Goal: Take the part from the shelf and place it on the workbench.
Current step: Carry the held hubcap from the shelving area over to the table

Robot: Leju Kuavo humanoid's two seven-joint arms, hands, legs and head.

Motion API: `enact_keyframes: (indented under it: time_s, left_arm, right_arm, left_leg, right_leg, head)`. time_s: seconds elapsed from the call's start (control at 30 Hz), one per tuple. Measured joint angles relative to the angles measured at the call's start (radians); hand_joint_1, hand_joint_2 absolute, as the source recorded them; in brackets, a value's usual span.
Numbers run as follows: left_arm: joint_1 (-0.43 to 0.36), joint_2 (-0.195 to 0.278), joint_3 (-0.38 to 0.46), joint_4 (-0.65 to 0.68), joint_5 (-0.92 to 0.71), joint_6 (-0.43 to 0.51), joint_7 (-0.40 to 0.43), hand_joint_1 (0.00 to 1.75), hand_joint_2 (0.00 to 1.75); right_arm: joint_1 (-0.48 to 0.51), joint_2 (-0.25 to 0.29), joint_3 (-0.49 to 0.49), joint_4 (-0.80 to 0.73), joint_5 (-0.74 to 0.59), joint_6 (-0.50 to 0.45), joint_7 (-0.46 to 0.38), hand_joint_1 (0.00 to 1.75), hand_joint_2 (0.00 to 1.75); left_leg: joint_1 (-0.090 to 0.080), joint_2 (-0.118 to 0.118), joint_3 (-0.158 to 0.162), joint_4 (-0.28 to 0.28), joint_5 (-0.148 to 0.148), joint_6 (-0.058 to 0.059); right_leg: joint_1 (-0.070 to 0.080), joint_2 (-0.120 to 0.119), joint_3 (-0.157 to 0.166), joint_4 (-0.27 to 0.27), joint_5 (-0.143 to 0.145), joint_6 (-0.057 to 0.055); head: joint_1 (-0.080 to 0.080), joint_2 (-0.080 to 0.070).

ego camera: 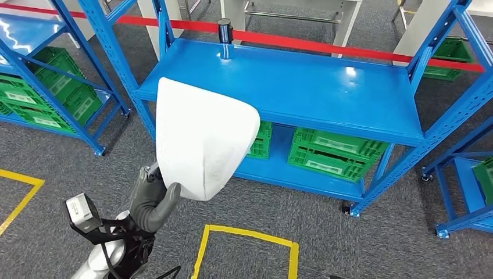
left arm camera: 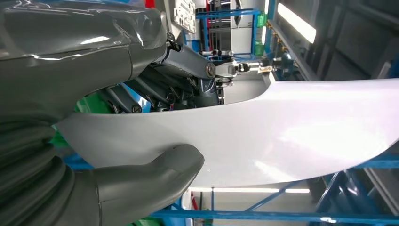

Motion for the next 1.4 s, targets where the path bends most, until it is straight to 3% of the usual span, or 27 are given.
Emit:
enact_keyframes:
  time_s: [0.07, 0.1, 0.13, 0.2, 0.23, 0.3, 0.4, 0.43, 0.5, 0.57, 0.6, 0.63, 0.67, 0.77, 0.8, 0.87, 0.93, 1.0, 1.07, 1.1, 1.13, 1.17, 1.23, 1.3, 1.4]
  left_arm:
    - [0.002, -0.001, -0.001, 0.0, 0.001, -0.003, 0.004, 1.75, 1.75]
    - [0.004, -0.001, -0.001, 0.0, 0.002, -0.006, 0.007, 1.75, 1.75]
    - [0.005, -0.001, -0.002, 0.0, 0.004, -0.009, 0.01, 1.75, 1.75]
    - [0.006, -0.002, -0.004, 0.0, 0.008, -0.012, 0.013, 1.75, 1.75]
    - [0.005, -0.003, -0.004, 0.0, 0.009, -0.012, 0.014, 1.75, 1.75]
    - [0.006, -0.004, -0.005, 0.0, 0.01, -0.013, 0.016, 1.75, 1.75]
    - [0.007, -0.004, -0.005, 0.0, 0.011, -0.013, 0.017, 1.75, 1.75]
    - [0.007, -0.004, -0.005, 0.0, 0.011, -0.013, 0.017, 1.75, 1.75]
    - [0.008, -0.004, -0.004, 0.0, 0.011, -0.013, 0.017, 1.75, 1.75]
    - [0.009, -0.004, -0.004, 0.0, 0.011, -0.014, 0.017, 1.75, 1.75]
    - [0.01, -0.003, -0.004, 0.0, 0.011, -0.014, 0.018, 1.75, 1.75]
    - [0.01, -0.003, -0.004, 0.0, 0.012, -0.016, 0.018, 1.75, 1.75]
    - [0.01, -0.003, -0.005, 0.0, 0.013, -0.018, 0.019, 1.75, 1.75]
    - [0.006, -0.003, -0.004, 0.0, 0.015, -0.023, 0.02, 1.75, 1.75]
    - [0.003, -0.003, -0.004, 0.0, 0.016, -0.024, 0.02, 1.75, 1.75]
    - [0.001, -0.002, -0.004, 0.0, 0.018, -0.025, 0.02, 1.75, 1.75]
    - [-0.002, -0.002, -0.005, 0.0, 0.02, -0.027, 0.02, 1.75, 1.75]
    - [-0.004, -0.003, -0.007, 0.0, 0.021, -0.028, 0.019, 1.75, 1.75]
    - [-0.004, -0.004, -0.009, 0.002, 0.021, -0.028, 0.017, 1.75, 1.75]
    - [-0.003, -0.004, -0.01, 0.004, 0.021, -0.027, 0.017, 1.75, 1.75]
    - [-0.003, -0.004, -0.011, 0.005, 0.021, -0.026, 0.016, 1.75, 1.75]
    - [-0.002, -0.004, -0.012, 0.007, 0.019, -0.025, 0.016, 1.75, 1.75]
    - [-0.002, -0.004, -0.014, 0.008, 0.015, -0.023, 0.016, 1.75, 1.75]
    - [-0.003, -0.004, -0.014, 0.009, 0.012, -0.021, 0.016, 1.75, 1.75]
    - [-0.002, -0.004, -0.016, 0.009, 0.012, -0.021, 0.016, 1.75, 1.75]
  right_arm:
    - [0.001, -0.003, 0.0, 0.0, 0.001, 0.0, 0.0, 0.0, 0.0]
    - [0.002, -0.006, 0.0, 0.0, 0.001, -0.001, 0.0, 0.0, 0.0]
    - [0.003, -0.007, 0.0, 0.0, 0.001, -0.001, 0.0, 0.0, 0.0]
    - [0.003, -0.011, 0.0, 0.0, 0.002, -0.002, 0.0, 0.0, 0.0]
    - [0.003, -0.012, -0.001, 0.0, 0.002, -0.002, 0.0, 0.0, 0.0]
    - [0.002, -0.013, -0.001, 0.0, 0.002, -0.003, 0.0, 0.0, 0.0]
    - [0.004, -0.012, -0.001, 0.0, 0.002, -0.003, 0.001, 0.0, 0.0]
    - [0.004, -0.012, -0.001, 0.0, 0.002, -0.003, 0.001, 0.0, 0.0]
    - [0.004, -0.011, -0.001, 0.0, 0.002, -0.003, 0.001, 0.0, 0.0]
    - [0.004, -0.012, -0.001, 0.0, 0.002, -0.003, 0.001, 0.0, 0.0]
    - [0.004, -0.012, -0.001, 0.0, 0.002, -0.003, 0.001, 0.0, 0.0]
    - [0.004, -0.012, -0.001, 0.0, 0.002, -0.003, 0.001, 0.0, 0.0]
    - [0.004, -0.012, -0.001, 0.0, 0.003, -0.003, 0.001, 0.0, 0.0]
    - [0.004, -0.009, -0.001, 0.0, 0.003, -0.003, 0.001, 0.0, 0.0]
    - [0.003, -0.009, -0.001, 0.0, 0.003, -0.003, 0.001, 0.0, 0.0]
    - [0.003, -0.007, -0.002, 0.0, 0.002, -0.003, 0.001, 0.0, 0.0]
    - [0.003, -0.006, -0.002, 0.0, 0.0, -0.003, 0.0, 0.0, 0.0]
    - [0.004, -0.006, -0.002, 0.0, -0.003, -0.003, 0.0, 0.0, 0.0]
    - [0.004, -0.007, -0.002, 0.0, -0.005, -0.004, 0.0, 0.0, 0.0]
    - [0.005, -0.008, -0.002, 0.0, -0.005, -0.005, 0.0, 0.0, 0.0]
    - [0.005, -0.009, -0.002, 0.0, -0.005, -0.005, 0.0, 0.0, 0.0]
    - [0.006, -0.01, -0.002, 0.0, -0.004, -0.005, -0.001, 0.0, 0.0]
    - [0.005, -0.013, -0.001, 0.0, 0.0, -0.002, -0.001, 0.0, 0.0]
    - [0.004, -0.014, -0.001, 0.0, 0.001, 0.0, -0.001, 0.0, 0.0]
    - [0.007, -0.014, -0.001, 0.0, 0.002, 0.002, -0.002, 0.0, 0.0]
  left_leg:
    - [-0.002, 0.0, -0.009, 0.002, 0.005, 0.001]
    - [-0.003, 0.0, -0.014, 0.006, 0.006, 0.001]
    - [-0.003, 0.0, -0.019, 0.011, 0.006, 0.0]
    - [-0.003, -0.001, -0.029, 0.028, 0.003, -0.005]
    - [-0.005, -0.001, -0.035, 0.039, 0.001, -0.009]
    - [-0.009, -0.002, -0.049, 0.058, -0.003, -0.019]
    - [-0.006, -0.004, -0.06, 0.068, -0.002, -0.033]
    - [-0.004, -0.005, -0.066, 0.081, -0.015, -0.039]
    - [0.002, -0.006, -0.099, 0.168, -0.079, -0.052]
    - [0.009, -0.006, -0.15, 0.304, -0.153, -0.061]
    - [0.011, -0.006, -0.163, 0.348, -0.172, -0.063]
    - [0.013, -0.006, -0.156, 0.352, -0.171, -0.062]
    - [0.013, -0.007, -0.127, 0.314, -0.153, -0.059]
    - [0.006, -0.009, 0.007, 0.101, -0.089, -0.038]
    - [0.002, -0.009, 0.028, 0.064, -0.081, -0.032]
    - [-0.006, -0.009, 0.026, 0.051, -0.074, -0.022]
    - [-0.002, -0.007, 0.026, 0.028, -0.051, -0.01]
    - [0.002, -0.004, 0.021, 0.004, -0.024, 0.0]
    - [-0.002, -0.003, 0.004, 0.003, -0.01, 0.003]
    - [-0.004, -0.003, -0.005, 0.004, -0.005, 0.003]
    - [-0.005, -0.003, -0.013, 0.006, 0.0, 0.002]
    - [-0.006, -0.003, -0.02, 0.009, 0.003, 0.001]
    - [-0.006, -0.003, -0.031, 0.021, 0.006, -0.003]
    - [-0.009, -0.003, -0.043, 0.038, 0.005, -0.01]
    - [-0.01, -0.003, -0.052, 0.047, 0.009, -0.025]
  right_leg:
    - [0.0, 0.0, -0.06, 0.129, -0.051, -0.001]
    - [0.0, 0.0, -0.074, 0.162, -0.06, 0.004]
    - [-0.001, 0.0, -0.068, 0.155, -0.052, 0.012]
    - [-0.004, -0.001, -0.003, 0.029, -0.002, 0.031]
    - [-0.004, 0.0, 0.028, -0.034, 0.02, 0.033]
    - [-0.002, 0.001, 0.055, -0.093, 0.041, 0.021]
    - [-0.003, 0.003, 0.047, -0.089, 0.052, -0.003]
    - [-0.005, 0.003, 0.045, -0.09, 0.056, -0.009]
    - [-0.007, 0.003, 0.038, -0.09, 0.064, -0.019]
    - [-0.005, 0.002, 0.027, -0.09, 0.072, -0.023]
    - [-0.004, 0.002, 0.021, -0.09, 0.077, -0.023]
    - [-0.002, 0.002, 0.016, -0.089, 0.082, -0.022]
    - [-0.001, 0.003, 0.011, -0.089, 0.086, -0.021]
    - [0.0, 0.005, 0.006, -0.091, 0.097, -0.013]
    - [-0.001, 0.005, 0.004, -0.092, 0.101, -0.008]
    - [-0.003, 0.004, 0.001, -0.099, 0.112, 0.005]
    - [-0.002, 0.002, -0.007, -0.097, 0.113, 0.013]
    - [0.0, 0.002, -0.042, -0.031, 0.069, 0.007]
    - [0.0, 0.002, -0.095, 0.102, 0.001, 0.001]
    - [0.0, 0.002, -0.111, 0.155, -0.022, 0.003]
    - [0.0, 0.002, -0.109, 0.173, -0.03, 0.008]
    - [0.0, 0.001, -0.084, 0.148, -0.023, 0.016]
    - [0.0, 0.0, 0.01, 0.002, 0.012, 0.027]
    - [0.003, 0.001, 0.07, -0.104, 0.034, 0.017]
    - [0.006, 0.002, 0.073, -0.115, 0.044, -0.007]
  head:
    - [0.001, 0.0]
    - [0.001, 0.0]
    - [0.001, 0.0]
    - [0.002, 0.0]
    - [0.002, 0.0]
    - [0.001, 0.0]
    - [0.001, 0.0]
    - [0.0, 0.0]
    - [-0.002, 0.0]
    - [-0.003, 0.0]
    - [-0.003, 0.0]
    - [-0.003, 0.0]
    - [-0.003, 0.0]
    - [-0.002, 0.0]
    - [-0.002, 0.0]
    - [-0.003, 0.0]
    - [-0.003, 0.0]
    - [-0.001, 0.0]
    - [0.0, 0.0]
    - [0.0, 0.0]
    - [0.0, 0.0]
    - [0.0, 0.0]
    - [0.0, 0.0]
    - [-0.001, 0.0]
    - [-0.002, 0.0]
